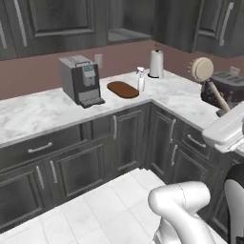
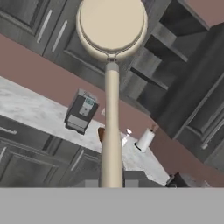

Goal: Grab the spray bottle from the cabinet, then place it next to the cutting board for sanitizing. Then grab the dish brush from the countertop next to the sink and place it next to the cutting board.

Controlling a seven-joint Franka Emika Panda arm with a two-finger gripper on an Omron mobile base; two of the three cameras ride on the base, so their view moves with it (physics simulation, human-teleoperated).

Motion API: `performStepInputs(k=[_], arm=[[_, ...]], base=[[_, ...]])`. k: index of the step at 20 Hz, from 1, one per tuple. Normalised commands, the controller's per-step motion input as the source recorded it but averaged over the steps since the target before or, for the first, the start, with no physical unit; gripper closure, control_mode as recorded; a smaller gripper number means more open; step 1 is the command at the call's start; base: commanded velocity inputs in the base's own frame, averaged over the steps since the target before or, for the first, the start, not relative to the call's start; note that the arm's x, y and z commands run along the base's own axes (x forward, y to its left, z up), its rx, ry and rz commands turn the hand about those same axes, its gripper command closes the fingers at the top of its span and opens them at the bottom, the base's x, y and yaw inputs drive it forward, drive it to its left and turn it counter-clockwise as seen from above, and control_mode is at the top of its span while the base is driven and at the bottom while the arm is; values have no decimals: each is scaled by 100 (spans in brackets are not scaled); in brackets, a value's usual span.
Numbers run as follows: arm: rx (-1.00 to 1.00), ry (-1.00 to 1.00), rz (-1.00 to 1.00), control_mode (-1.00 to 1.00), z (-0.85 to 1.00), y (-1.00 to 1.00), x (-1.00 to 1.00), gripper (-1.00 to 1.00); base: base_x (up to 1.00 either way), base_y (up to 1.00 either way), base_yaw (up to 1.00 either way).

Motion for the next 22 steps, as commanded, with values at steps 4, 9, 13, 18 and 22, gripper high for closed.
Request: performStepInputs(k=[4,9,13,18,22], arm=[[0,0,0,100,0,0,0,100],[0,0,0,100,0,0,0,100],[0,0,0,100,0,0,0,100],[0,0,0,100,0,0,0,100],[0,0,0,100,0,0,0,100]], base=[[100,42,28],[85,21,15],[81,2,-1],[66,-12,-13],[59,-5,-23]])
